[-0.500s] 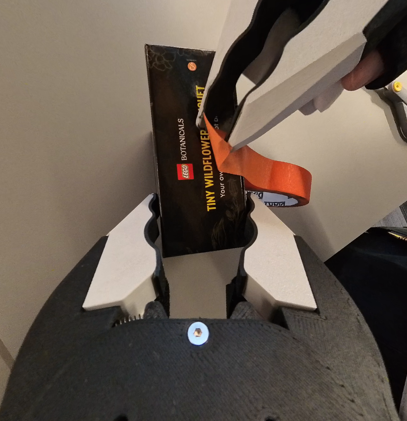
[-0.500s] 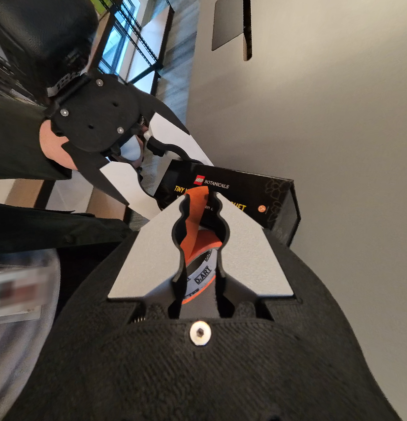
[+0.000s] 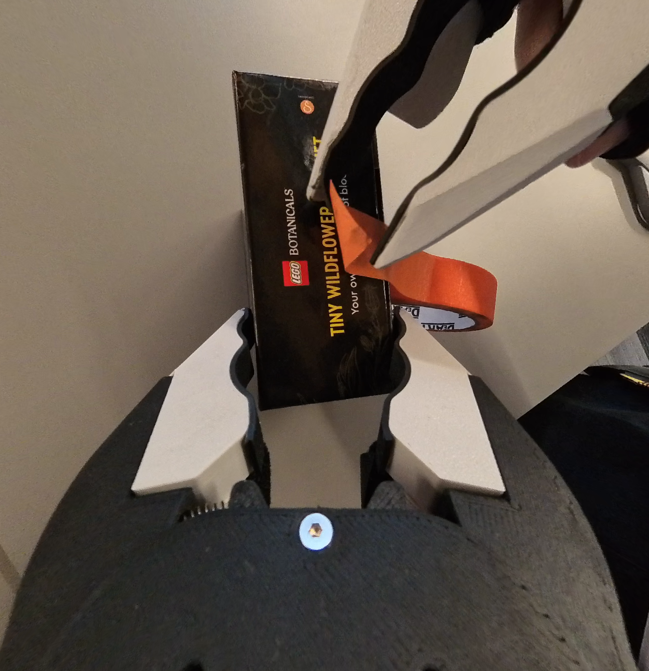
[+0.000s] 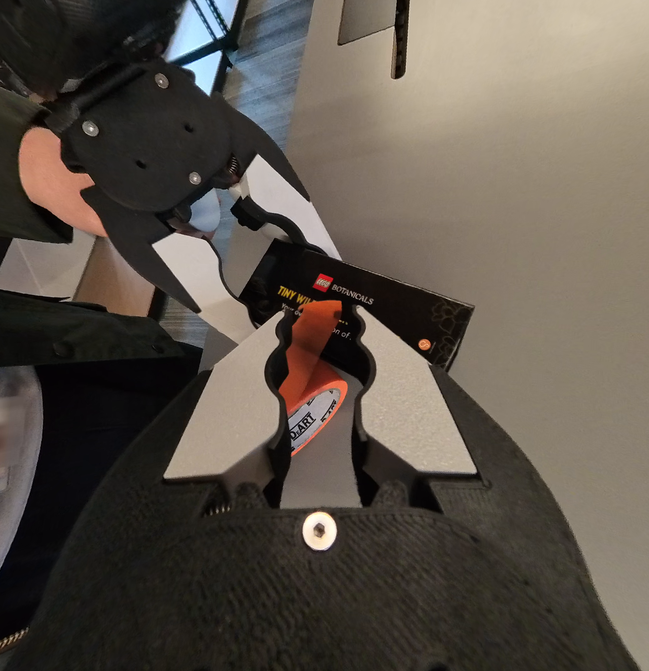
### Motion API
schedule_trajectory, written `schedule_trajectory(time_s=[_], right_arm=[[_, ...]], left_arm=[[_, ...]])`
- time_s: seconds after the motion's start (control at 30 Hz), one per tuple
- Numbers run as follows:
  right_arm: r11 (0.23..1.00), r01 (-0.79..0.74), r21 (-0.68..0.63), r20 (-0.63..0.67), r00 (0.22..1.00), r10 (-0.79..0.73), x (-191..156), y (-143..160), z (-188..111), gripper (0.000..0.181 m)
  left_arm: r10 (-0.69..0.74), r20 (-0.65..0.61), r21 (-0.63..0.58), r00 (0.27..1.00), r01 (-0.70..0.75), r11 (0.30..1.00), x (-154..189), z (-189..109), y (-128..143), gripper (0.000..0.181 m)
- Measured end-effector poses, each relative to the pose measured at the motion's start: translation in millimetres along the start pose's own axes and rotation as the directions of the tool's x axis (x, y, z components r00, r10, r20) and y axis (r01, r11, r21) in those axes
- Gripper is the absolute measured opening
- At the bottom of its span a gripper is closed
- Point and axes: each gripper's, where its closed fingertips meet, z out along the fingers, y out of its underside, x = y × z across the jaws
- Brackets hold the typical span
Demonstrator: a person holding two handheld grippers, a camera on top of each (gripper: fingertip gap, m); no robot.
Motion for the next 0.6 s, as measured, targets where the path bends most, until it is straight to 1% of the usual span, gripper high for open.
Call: schedule_trajectory(time_s=[0.23,0.3,0.33,0.47,0.53,0.6], right_arm=[[1.000,0.017,0.002,-0.010,1.000,-0.017,-4,-1,2,0.042],[0.999,0.012,0.032,-0.060,0.998,-0.010,3,-5,1,0.066],[0.999,0.006,0.034,-0.067,0.998,-0.003,5,-6,0,0.068],[0.998,-0.041,0.055,-0.044,0.998,0.043,3,-6,-6,0.067],[0.982,-0.092,0.162,-0.015,0.995,0.096,0,-14,-17,0.067],[0.943,-0.181,0.279,0.030,0.983,0.180,-1,-21,-34,0.063]], left_arm=[[0.000,0.000,-0.002,1.000,0.000,1.000,0,0,0,0.075],[0.003,0.002,-0.002,1.000,-0.003,1.000,0,0,0,0.075],[0.001,0.002,-0.001,1.000,-0.001,1.000,0,0,0,0.075],[-0.001,0.000,0.002,1.000,0.001,1.000,0,0,0,0.075],[-0.001,0.000,0.002,1.000,0.001,1.000,0,0,-1,0.075],[-0.001,-0.001,0.002,1.000,0.001,1.000,0,0,-1,0.075]])
